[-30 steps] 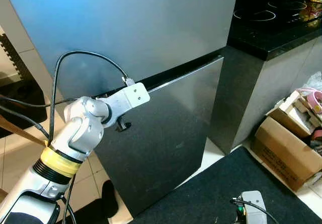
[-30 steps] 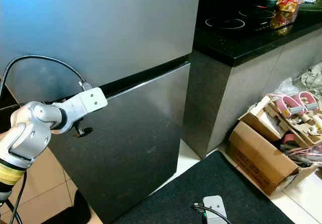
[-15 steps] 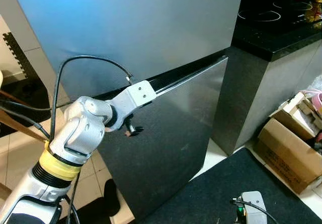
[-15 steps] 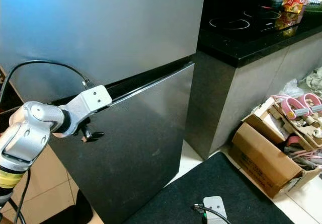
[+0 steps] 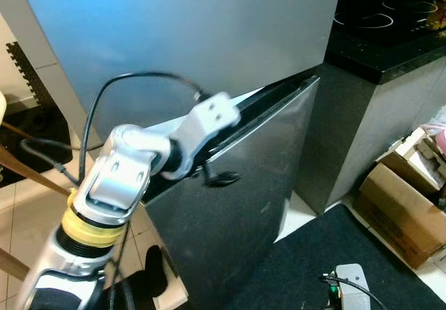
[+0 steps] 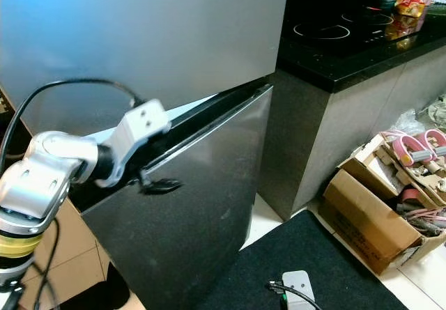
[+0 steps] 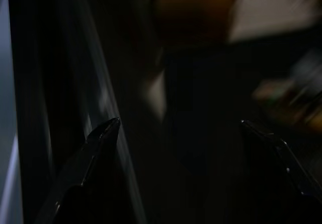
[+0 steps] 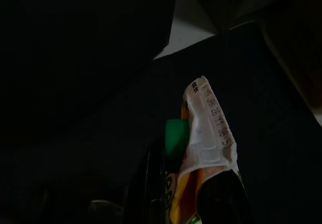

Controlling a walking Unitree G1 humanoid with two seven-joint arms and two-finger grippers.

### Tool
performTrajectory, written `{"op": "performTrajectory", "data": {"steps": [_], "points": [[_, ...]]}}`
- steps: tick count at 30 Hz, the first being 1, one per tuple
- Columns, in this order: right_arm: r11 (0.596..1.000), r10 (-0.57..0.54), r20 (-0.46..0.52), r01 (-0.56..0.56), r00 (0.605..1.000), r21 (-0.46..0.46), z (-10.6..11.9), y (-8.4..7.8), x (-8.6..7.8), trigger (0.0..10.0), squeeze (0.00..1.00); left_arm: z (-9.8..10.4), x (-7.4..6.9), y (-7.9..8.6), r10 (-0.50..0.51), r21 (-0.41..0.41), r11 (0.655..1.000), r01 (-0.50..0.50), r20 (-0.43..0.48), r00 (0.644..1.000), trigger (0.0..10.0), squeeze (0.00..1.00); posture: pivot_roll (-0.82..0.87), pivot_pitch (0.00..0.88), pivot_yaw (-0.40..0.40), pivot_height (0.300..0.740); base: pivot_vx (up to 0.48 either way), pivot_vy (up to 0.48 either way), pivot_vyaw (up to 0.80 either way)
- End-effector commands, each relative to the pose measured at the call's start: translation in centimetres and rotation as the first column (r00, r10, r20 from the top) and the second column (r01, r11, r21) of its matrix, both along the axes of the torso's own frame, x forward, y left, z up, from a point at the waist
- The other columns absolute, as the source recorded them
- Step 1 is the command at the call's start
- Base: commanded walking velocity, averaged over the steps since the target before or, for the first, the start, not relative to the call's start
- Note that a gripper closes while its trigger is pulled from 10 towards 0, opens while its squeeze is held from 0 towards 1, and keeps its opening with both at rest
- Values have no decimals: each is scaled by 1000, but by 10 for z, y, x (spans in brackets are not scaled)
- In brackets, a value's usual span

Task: Restocking fridge

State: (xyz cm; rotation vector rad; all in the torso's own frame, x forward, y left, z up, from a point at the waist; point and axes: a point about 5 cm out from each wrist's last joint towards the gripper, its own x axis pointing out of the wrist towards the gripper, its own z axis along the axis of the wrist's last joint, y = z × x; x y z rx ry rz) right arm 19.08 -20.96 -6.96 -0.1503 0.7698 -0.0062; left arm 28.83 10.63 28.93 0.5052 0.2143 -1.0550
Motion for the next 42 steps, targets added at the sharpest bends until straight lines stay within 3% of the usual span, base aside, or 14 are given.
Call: {"op": "performTrajectory", "data": {"steps": [1, 2, 6, 8, 15, 16, 17, 18, 19, 25, 26, 27, 28, 42], "points": [[1000, -7, -7, 7, 1000, -3, -1, -2, -2, 10000, 0, 10, -4, -2, -38, -74, 997, 37, -1, 999, 10000, 0, -72, 67, 40, 740, 0, 0, 0], [1000, -7, -7, 6, 1000, -3, -1, -2, -2, 10000, 0, 25, -7, -4, -80, -179, 980, 81, 9, 997, 10000, 0, -71, 65, 40, 740, 0, 0, 0], [1000, -6, -6, 6, 1000, -2, -1, -2, -2, 10000, 0, 44, -2, 7, -79, -296, 947, 125, 161, 984, 10000, 0, -70, 65, 40, 740, 0, 0, 0], [1000, -4, -6, 4, 1000, -1, -1, -1, -1, 10000, 0, 47, -4, 17, -113, -365, 905, 218, 287, 951, 10000, 0, -67, 61, 40, 740, 0, 0, 0], [1000, -3, -6, 3, 1000, 1, -1, 1, -1, 10000, 0, 32, 1, 70, -160, -602, 777, 183, 93, 983, 10000, 12, -66, 53, 42, 740, 0, 0, 0], [1000, -2, -6, 2, 1000, 1, -1, 1, -1, 10000, 0, 31, 1, 75, -159, -629, 758, 171, 76, 984, 10000, 522, -66, 53, 42, 740, 0, 0, 0], [1000, -1, -7, 1, 1000, 0, -1, 1, -1, 10000, 0, 25, -1, 86, -152, -640, 756, 142, 39, 988, 10000, 729, -68, 50, 42, 740, 0, 0, 0], [1000, -1, -7, 1, 1000, 0, -1, 1, -1, 10000, 0, 25, -1, 86, -152, -640, 756, 142, 39, 988, 10000, 729, -68, 50, 42, 740, 0, 0, 0], [1000, -2, -8, 2, 1000, 0, -1, 0, -1, 10000, 0, 20, -3, 90, -158, -625, 768, 137, 21, 987, 10000, 1000, -68, 49, 39, 740, 0, 0, 0], [1000, 2, -13, -2, 1000, -5, -1, -2, -3, 10000, 0, 1, -10, 87, -149, -612, 783, 113, -9, 989, 10000, 1000, -65, 51, 34, 740, 0, 0, 0], [1000, 4, -14, -4, 1000, -5, -1, -2, -3, 10000, 0, -1, -9, 82, -133, -610, 784, 113, 12, 991, 10000, 631, -63, 51, 32, 740, 0, 0, 0], [1000, 5, -15, -5, 1000, -5, -2, -2, -3, 10000, 0, -2, -8, 78, -121, -609, 785, 113, 28, 992, 10000, 631, -63, 51, 32, 740, 0, 0, 0], [1000, 6, -16, -6, 1000, -5, -2, -2, -3, 10000, 0, -2, -7, 73, -104, -609, 785, 114, 52, 993, 10000, 0, -63, 51, 32, 740, 0, 0, 0], [1000, 3, -10, -3, 1000, -6, 0, -2, 1, 10000, 0, 8, 0, 47, -70, -665, 733, 142, 134, 989, 10000, 0, -66, 55, 34, 740, 0, 0, 0]]}}
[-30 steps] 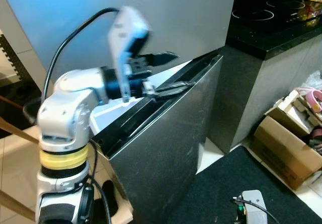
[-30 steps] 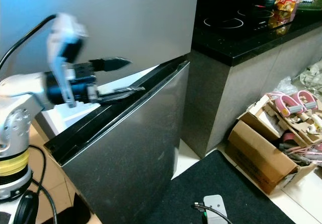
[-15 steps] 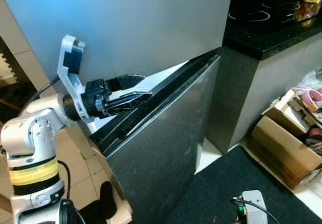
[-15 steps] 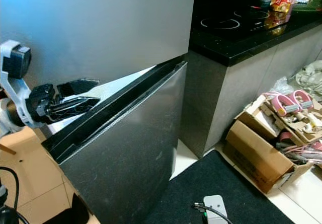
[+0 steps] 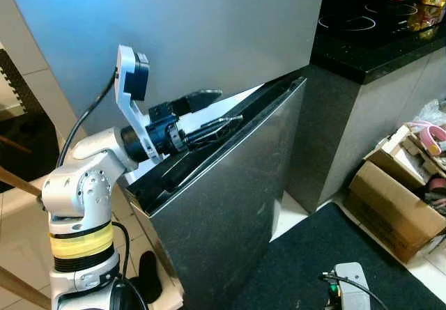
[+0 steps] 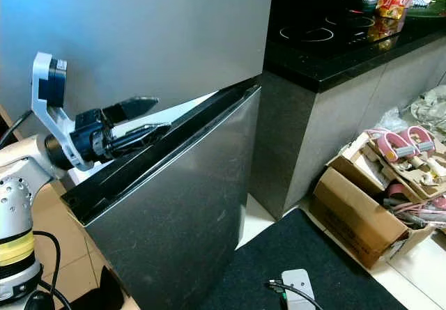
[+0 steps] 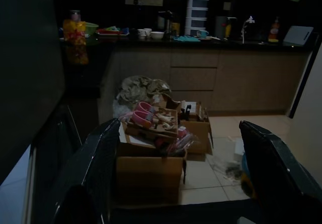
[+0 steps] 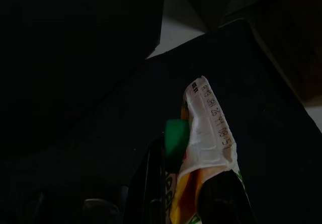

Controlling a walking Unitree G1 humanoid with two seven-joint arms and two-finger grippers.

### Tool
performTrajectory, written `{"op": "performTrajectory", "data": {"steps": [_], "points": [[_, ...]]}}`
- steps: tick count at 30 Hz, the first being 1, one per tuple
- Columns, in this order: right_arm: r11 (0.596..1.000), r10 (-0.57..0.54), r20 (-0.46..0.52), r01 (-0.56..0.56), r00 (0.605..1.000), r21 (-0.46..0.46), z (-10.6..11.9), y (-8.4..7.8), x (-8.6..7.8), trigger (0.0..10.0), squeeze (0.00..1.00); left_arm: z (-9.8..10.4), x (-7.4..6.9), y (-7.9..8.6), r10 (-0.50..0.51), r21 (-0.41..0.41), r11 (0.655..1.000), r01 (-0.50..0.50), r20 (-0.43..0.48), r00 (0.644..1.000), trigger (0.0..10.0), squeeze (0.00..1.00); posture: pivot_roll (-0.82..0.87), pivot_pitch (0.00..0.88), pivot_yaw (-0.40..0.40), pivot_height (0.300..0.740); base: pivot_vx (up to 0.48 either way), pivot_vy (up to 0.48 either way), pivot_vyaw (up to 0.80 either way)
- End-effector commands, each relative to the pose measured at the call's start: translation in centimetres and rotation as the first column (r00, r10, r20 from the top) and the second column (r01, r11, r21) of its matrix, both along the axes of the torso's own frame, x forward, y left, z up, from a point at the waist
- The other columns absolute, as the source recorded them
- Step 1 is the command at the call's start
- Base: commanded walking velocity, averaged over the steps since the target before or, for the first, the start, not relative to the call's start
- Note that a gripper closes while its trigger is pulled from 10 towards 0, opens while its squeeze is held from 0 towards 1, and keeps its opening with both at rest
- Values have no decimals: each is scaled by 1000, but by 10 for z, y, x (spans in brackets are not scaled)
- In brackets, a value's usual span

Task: Restocking fridge

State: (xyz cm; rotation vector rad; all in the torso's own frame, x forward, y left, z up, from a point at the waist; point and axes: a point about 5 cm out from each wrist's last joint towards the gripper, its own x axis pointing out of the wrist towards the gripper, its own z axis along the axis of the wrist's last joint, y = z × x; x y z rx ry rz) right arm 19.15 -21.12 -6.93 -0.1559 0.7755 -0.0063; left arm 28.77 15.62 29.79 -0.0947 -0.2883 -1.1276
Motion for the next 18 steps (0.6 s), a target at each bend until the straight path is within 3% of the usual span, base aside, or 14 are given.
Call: {"op": "performTrajectory", "data": {"steps": [1, 7, 18], "points": [[1000, 1, -5, -1, 1000, -1, 0, 0, 0, 10000, 0, -1, 3, -4, 11, -18, 1000, -11, 2, 1000, 10000, 0, -67, 57, 34, 740, -360, 0, 0], [1000, 0, -6, 0, 1000, 0, 0, 0, -1, 10000, 0, -8, 4, -13, 38, 1, 999, -38, 5, 999, 10000, 0, -68, 58, 34, 740, -406, 0, 0], [1000, 0, -6, 0, 1000, 0, 0, -1, -1, 10000, 0, -9, 4, -14, 40, 4, 999, -40, 1, 999, 10000, 0, -69, 61, 33, 740, -421, 0, 0]]}}
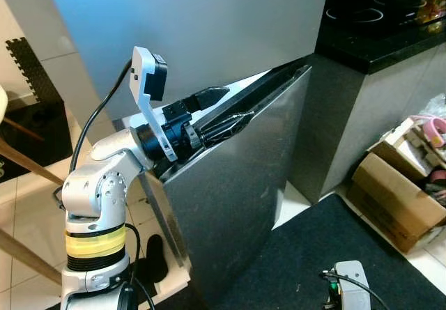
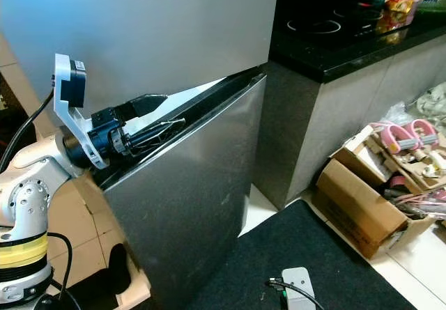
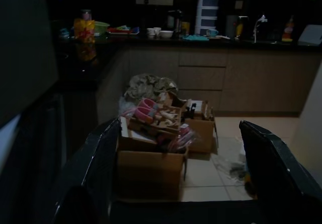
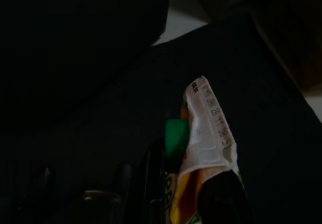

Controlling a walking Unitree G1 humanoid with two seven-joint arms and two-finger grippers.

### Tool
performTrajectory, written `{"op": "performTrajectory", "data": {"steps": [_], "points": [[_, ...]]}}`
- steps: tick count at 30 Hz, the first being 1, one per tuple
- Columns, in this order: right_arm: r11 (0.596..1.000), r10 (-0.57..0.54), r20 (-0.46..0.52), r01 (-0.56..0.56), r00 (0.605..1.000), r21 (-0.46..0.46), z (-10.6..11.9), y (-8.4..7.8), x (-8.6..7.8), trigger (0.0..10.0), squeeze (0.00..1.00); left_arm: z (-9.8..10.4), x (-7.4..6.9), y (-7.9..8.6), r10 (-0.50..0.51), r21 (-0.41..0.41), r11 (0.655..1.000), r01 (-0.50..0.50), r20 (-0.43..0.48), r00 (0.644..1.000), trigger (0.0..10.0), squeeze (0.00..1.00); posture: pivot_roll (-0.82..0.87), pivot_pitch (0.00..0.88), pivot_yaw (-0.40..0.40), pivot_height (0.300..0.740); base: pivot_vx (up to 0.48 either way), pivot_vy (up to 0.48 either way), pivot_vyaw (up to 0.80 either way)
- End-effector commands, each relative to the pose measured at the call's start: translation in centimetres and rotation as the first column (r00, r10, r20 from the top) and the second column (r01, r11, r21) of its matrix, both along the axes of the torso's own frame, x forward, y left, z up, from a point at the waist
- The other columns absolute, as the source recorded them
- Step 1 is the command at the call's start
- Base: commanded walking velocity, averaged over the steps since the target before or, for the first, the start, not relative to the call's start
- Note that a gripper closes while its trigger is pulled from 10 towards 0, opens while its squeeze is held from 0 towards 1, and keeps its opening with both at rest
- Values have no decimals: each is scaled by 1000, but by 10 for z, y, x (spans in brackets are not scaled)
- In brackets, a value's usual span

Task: Restocking fridge

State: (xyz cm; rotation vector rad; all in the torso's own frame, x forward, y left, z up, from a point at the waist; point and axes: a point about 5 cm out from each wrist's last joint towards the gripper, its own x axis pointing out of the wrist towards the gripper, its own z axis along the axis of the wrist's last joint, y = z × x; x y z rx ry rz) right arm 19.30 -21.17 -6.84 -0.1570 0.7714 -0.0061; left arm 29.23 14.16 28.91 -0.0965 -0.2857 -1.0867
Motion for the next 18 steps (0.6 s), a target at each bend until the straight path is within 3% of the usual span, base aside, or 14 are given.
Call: {"op": "performTrajectory", "data": {"steps": [1, 9, 13, 14, 17, 18], "points": [[1000, -1, -10, 1, 1000, 1, -1, -1, -2, 10000, 0, -1, -1, 0, 4, 9, 1000, -4, 8, 1000, 10000, 0, -69, 61, 33, 740, -424, 0, 0], [1000, 1, -11, -1, 1000, -1, -1, -2, -2, 10000, 0, -8, 2, 5, 59, 21, 998, -59, -8, 998, 10000, 0, -69, 61, 32, 740, -399, 0, 0], [1000, 2, -11, -2, 1000, -3, -1, -3, -2, 10000, 0, -24, 14, 13, 220, 49, 975, -219, -34, 975, 10000, 0, -69, 63, 31, 740, 0, 0, 0], [1000, 3, -11, -3, 1000, -3, -1, -3, -2, 10000, 0, -44, 26, 23, 382, 125, 919, -373, -53, 923, 10000, 0, -69, 63, 31, 740, 0, 0, 0], [1000, 2, -12, -2, 1000, -3, -1, -3, -2, 10000, 0, -70, 31, 34, 505, 200, 851, -485, -57, 861, 10000, 0, -64, 66, 28, 740, 0, 0, 0], [1000, 4, -14, -4, 1000, -2, -1, -3, -3, 10000, 0, -89, 33, 40, 574, 279, 794, -540, -52, 817, 10000, 0, -64, 66, 28, 740, 0, 0, 0]]}}
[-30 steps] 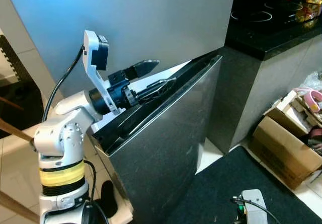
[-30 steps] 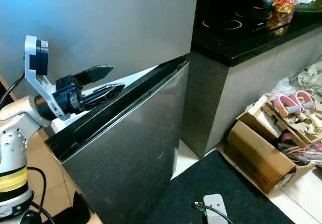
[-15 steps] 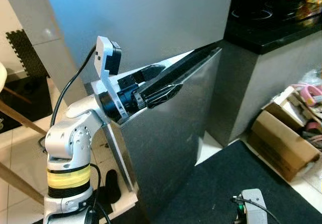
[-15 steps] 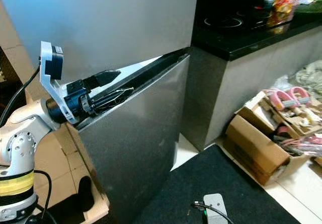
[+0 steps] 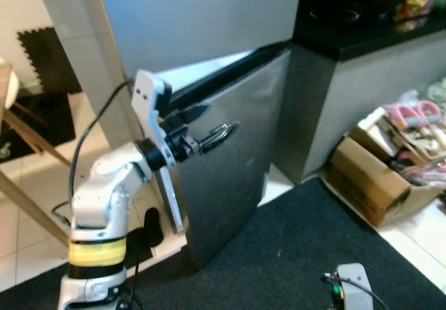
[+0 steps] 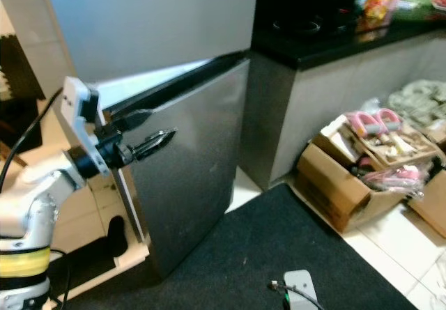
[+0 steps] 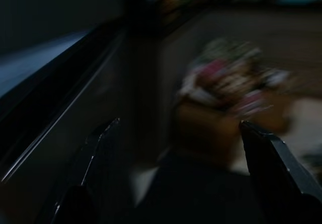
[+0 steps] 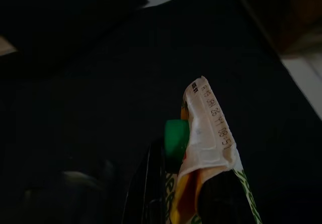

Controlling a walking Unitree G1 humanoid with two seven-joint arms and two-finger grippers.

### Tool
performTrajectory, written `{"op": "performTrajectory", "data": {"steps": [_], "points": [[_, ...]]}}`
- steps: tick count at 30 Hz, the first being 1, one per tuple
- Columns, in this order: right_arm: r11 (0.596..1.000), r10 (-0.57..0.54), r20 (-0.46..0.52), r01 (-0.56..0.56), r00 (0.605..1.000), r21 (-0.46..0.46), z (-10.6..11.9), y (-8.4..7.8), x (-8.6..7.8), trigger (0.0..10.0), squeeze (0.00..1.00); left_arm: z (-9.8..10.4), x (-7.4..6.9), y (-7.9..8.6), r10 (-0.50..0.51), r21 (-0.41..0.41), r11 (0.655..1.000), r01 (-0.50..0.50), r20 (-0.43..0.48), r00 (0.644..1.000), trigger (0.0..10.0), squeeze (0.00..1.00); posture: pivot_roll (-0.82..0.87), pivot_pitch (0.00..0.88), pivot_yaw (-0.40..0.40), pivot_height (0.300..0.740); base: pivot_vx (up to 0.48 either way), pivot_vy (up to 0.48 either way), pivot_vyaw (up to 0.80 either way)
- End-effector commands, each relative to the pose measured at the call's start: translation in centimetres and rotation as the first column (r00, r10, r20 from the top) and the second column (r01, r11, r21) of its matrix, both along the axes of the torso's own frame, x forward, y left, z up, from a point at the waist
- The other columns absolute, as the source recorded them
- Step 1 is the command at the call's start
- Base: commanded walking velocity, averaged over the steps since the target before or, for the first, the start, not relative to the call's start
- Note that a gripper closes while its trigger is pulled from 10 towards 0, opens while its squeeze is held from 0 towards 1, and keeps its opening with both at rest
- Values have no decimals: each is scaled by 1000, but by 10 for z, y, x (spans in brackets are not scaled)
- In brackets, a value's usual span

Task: Restocking fridge

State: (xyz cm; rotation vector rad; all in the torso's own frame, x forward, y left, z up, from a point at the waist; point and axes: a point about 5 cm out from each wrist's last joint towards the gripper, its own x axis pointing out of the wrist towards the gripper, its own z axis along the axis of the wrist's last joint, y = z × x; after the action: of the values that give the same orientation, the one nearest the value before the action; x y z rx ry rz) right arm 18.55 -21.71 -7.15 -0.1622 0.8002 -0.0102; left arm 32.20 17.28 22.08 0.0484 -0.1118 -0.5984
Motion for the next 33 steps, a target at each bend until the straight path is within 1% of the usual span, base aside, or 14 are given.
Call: {"op": "performTrajectory", "data": {"steps": [1, 4, 5, 6, 9, 10, 11, 13, 14, 22, 25, 30, 31, 33], "points": [[1000, 9, 14, -9, 1000, 5, 2, 3, 4, 10000, 0, -33, 4, 13, 149, 162, 977, -139, -52, 987, 10000, 0, -64, 66, 28, 740, 0, 0, 0], [1000, 10, 12, -10, 1000, 7, 1, 4, 4, 10000, 0, -69, 3, 30, 306, 260, 928, -267, -124, 944, 10000, 0, -62, 68, 28, 740, 0, 0, 0], [1000, 10, 13, -10, 1000, 8, 1, 5, 4, 10000, 0, -94, -1, 40, 388, 288, 903, -319, -225, 894, 10000, 0, -62, 68, 31, 740, 0, 0, 0], [1000, 10, 13, -10, 1000, 8, 1, 5, 4, 10000, 0, -94, -1, 40, 388, 288, 903, -319, -225, 894, 10000, 0, -62, 68, 31, 740, 0, 0, 0], [1000, 10, 13, -10, 1000, 12, 1, 6, 4, 10000, 0, -171, -32, 72, 603, 359, 797, -486, -421, 678, 10000, 0, -63, 69, 34, 740, 0, 0, 0], [1000, 10, 13, -10, 1000, 12, 1, 6, 4, 10000, 0, -171, -32, 72, 603, 359, 797, -486, -421, 678, 10000, 0, -63, 69, 34, 740, 0, 0, 0], [1000, 8, 13, -9, 1000, 13, 1, 7, 4, 10000, 0, -202, -53, 80, 669, 413, 743, -526, -456, 587, 10000, 0, -63, 69, 34, 740, 0, 0, 0], [1000, 8, 13, -8, 1000, 14, 1, 7, 4, 10000, 0, -210, -60, 82, 685, 436, 728, -529, -468, 558, 10000, 0, -63, 69, 34, 740, 0, 0, 0], [1000, 10, 9, -11, 1000, 13, 0, 8, 3, 10000, 0, -232, -81, 83, 709, 506, 705, -497, -487, 510, 10000, 0, -60, 65, 33, 740, 0, 0, 0], [1000, 25, -19, -24, 1000, 18, -3, 11, -2, 10000, 0, -267, -117, 72, 708, 572, 704, -420, -529, 467, 10000, 0, -59, 59, 37, 740, 0, 0, 0], [1000, 22, -18, -22, 1000, 19, -4, 11, -2, 10000, 0, -270, -120, 71, 714, 579, 698, -422, -525, 463, 10000, 0, -59, 59, 37, 740, 0, 0, 0], [1000, 12, -15, -12, 1000, 17, -4, 12, -2, 10000, 0, -257, -100, 78, 748, 515, 664, -542, -473, 466, 10000, 0, -66, 40, 47, 740, 0, 0, 0], [1000, 10, -12, -9, 1000, 17, -3, 11, -1, 10000, 0, -243, -83, 83, 762, 460, 644, -610, -448, 467, 8157, 0, -67, 39, 47, 740, 0, 0, 0], [1000, 9, -11, -9, 1000, 17, -3, 11, -1, 10000, 0, -236, -74, 85, 765, 437, 641, -631, -433, 478, 8157, 0, -67, 39, 47, 740, 0, 0, 0]]}}
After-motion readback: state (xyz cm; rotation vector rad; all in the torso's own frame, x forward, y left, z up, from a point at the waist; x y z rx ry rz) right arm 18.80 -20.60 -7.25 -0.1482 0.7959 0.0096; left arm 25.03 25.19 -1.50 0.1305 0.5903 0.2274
